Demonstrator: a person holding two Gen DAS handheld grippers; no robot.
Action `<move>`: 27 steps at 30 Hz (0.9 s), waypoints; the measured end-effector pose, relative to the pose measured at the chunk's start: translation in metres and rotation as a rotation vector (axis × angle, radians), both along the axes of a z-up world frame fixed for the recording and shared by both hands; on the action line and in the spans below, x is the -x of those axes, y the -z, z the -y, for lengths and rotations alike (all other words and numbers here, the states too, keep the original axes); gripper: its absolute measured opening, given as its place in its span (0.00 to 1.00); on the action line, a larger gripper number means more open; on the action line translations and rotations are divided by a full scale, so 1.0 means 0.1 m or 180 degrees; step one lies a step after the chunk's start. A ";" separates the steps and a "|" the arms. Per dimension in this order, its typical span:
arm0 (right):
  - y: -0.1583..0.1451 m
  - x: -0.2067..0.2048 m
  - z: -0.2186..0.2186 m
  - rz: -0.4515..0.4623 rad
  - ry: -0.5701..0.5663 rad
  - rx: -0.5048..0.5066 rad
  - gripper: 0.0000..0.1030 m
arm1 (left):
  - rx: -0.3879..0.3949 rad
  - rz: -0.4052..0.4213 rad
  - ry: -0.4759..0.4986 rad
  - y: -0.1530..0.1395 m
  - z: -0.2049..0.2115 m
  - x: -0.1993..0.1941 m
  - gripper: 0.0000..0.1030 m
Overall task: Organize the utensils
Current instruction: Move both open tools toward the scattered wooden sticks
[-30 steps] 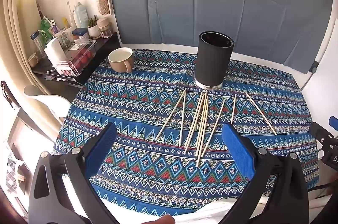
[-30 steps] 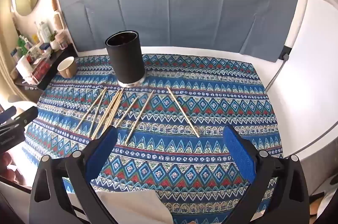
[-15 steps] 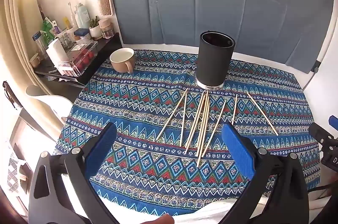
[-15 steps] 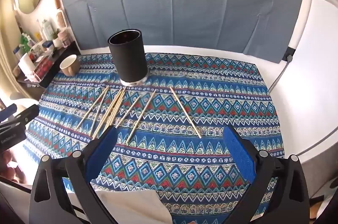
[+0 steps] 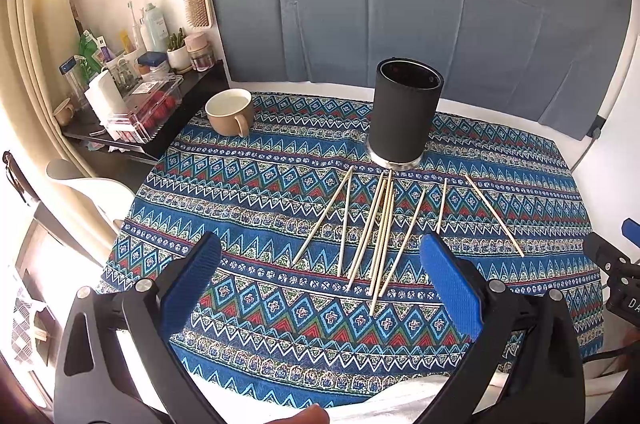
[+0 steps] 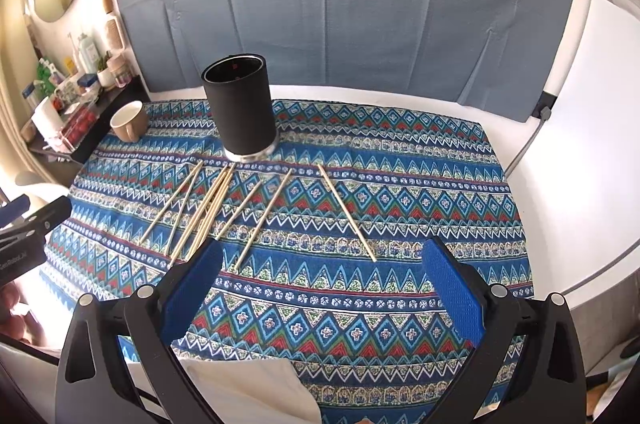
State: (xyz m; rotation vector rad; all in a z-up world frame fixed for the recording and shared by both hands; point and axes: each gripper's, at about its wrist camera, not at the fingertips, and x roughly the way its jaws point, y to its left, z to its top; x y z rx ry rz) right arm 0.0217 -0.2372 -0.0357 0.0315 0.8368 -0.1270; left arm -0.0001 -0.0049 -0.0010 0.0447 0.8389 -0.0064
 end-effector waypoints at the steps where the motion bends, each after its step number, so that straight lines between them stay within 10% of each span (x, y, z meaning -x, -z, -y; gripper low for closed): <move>1: 0.00 0.00 0.00 -0.0004 -0.0004 0.0000 0.93 | -0.0006 0.0002 0.0007 0.00 0.00 0.00 0.95; 27: 0.05 -0.08 -0.03 -0.0127 -0.0043 0.0121 0.93 | 0.0102 -0.0197 -0.0031 0.10 -0.05 -0.09 0.95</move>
